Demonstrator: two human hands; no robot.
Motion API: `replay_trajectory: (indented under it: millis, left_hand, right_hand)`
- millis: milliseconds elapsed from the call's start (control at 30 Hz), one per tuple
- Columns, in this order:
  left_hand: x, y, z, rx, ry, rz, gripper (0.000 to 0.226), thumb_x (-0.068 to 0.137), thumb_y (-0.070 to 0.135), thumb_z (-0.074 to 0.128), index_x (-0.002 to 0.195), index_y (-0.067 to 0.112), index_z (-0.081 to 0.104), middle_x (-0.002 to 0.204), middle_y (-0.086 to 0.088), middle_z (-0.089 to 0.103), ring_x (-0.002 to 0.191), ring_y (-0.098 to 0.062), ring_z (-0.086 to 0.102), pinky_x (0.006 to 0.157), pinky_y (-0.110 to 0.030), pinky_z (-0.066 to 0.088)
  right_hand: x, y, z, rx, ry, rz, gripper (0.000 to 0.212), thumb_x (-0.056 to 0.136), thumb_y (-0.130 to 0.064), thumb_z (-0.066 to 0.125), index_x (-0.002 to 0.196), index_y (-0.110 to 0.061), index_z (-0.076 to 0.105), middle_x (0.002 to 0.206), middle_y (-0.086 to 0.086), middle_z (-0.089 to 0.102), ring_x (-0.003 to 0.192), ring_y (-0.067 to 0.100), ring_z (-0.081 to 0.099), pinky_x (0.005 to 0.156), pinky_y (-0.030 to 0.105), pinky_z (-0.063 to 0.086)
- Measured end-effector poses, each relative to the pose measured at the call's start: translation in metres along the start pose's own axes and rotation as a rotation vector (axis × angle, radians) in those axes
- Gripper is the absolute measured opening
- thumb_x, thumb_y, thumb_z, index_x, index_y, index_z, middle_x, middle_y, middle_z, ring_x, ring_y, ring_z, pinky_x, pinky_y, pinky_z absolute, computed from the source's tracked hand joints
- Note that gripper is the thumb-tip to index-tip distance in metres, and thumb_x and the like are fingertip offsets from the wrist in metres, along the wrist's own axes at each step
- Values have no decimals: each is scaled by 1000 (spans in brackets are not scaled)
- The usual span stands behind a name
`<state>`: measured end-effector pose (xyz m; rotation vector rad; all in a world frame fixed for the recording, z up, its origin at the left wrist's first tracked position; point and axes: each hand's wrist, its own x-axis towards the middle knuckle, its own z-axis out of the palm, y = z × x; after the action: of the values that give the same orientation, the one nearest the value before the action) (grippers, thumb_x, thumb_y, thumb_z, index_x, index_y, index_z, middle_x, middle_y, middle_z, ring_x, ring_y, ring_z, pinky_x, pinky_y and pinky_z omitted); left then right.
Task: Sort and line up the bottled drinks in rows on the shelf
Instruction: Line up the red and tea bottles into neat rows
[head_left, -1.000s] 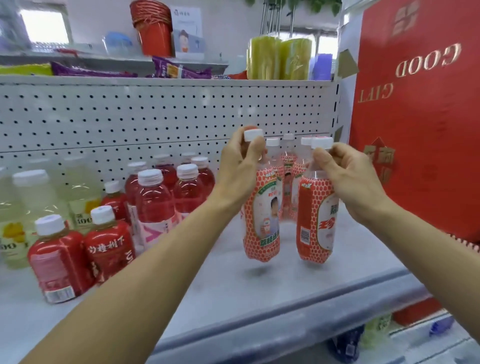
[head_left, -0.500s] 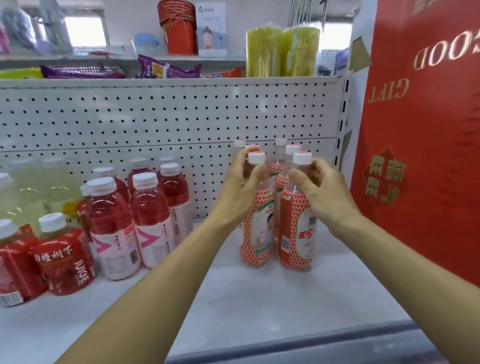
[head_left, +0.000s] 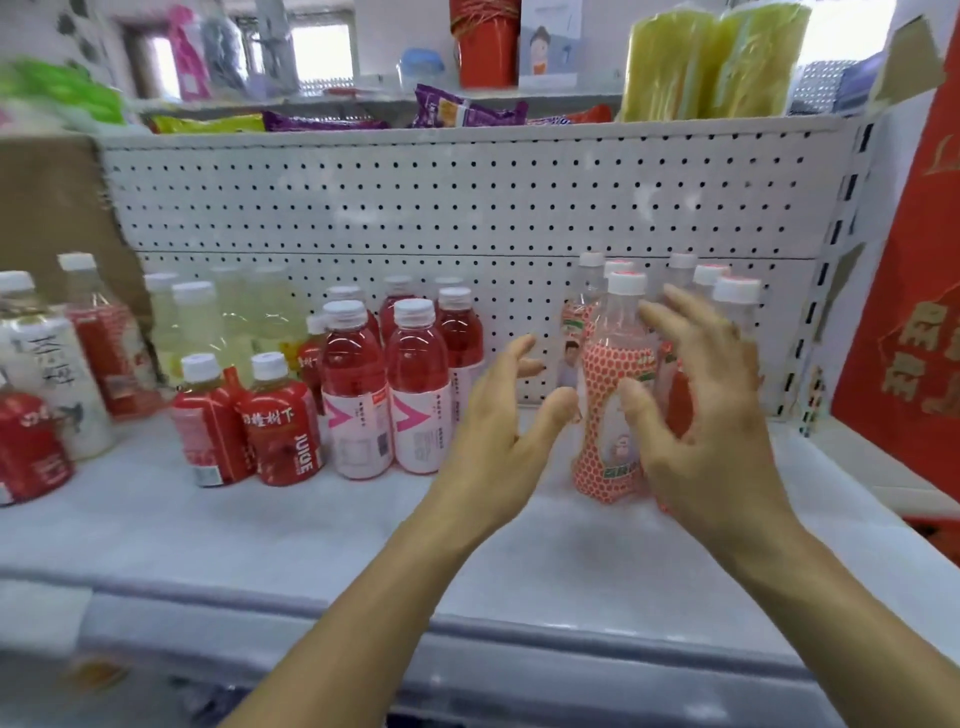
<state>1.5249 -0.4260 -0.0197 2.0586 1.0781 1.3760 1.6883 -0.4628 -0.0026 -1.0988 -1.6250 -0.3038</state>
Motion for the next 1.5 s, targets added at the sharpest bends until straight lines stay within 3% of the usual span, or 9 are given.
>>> replay_trajectory:
  millis: [167,300,533,600,700,833,900,1100,1500]
  left_hand:
    - [-34,-35,-65,70,35,1,46,96,44,56,139,34,43,120,18,61,116,6,54,94,-17,45]
    - [-52,-69,-120,223,89,47,41,96,33,62,134,31,49,115,19,61,114,2,55,93,-13,43]
    - [-45,-138,-227,492,245,118,50,85,29,67,132,22,51,125,11,49,116,-7,41,102,-13,29]
    - [-36,-158,-252,453,249,43,56,88,25,70,137,23,45,132,10,44,123,-6,37,105,-8,22]
    - [-18,-181,-273,311,180,-111,61,91,32,68,144,26,38,138,8,41,131,-8,38,113,-25,30]
    - [2,-198,-276,71,110,-210,49,86,50,63,130,32,50,124,13,54,119,-8,52,104,-40,47]
    - [6,-202,-275,102,99,-183,40,89,50,59,123,30,57,116,13,54,115,-12,52,102,-42,46]
    - [7,-198,-281,151,45,-191,36,93,53,56,119,28,63,109,10,51,112,-14,49,102,-43,44]
    - [-30,-194,-318,-24,50,-251,25,97,49,49,117,34,54,113,16,63,105,0,60,94,-38,53]
  right_hand:
    - [-13,-40,51,185,-205,-30,42,91,-20,58,133,-20,53,130,-11,52,123,2,48,105,14,35]
    - [-15,-70,104,255,-249,13,40,90,-26,57,130,-24,55,122,-14,57,108,4,57,89,32,53]
    - [-6,-127,194,298,-277,35,32,92,-13,65,123,-21,60,111,-12,60,99,5,60,82,24,53]
    - [5,-144,215,271,-289,57,35,93,-15,64,127,-21,58,115,-13,59,104,3,58,88,23,52]
    - [21,-164,245,232,-340,154,44,95,-22,61,138,-22,50,126,-13,53,116,5,53,100,25,45]
    - [33,-175,275,183,-448,355,60,98,-30,57,151,-23,31,145,-7,44,132,10,42,110,29,34]
    - [35,-175,285,190,-463,440,60,100,-32,54,153,-24,27,138,-11,44,128,7,40,104,24,30]
    - [31,-174,295,202,-341,495,25,99,-31,53,122,-22,52,99,-15,59,94,4,57,79,26,44]
    - [31,-202,305,364,-492,398,13,95,-32,63,105,-29,56,101,-10,67,95,6,64,87,35,55]
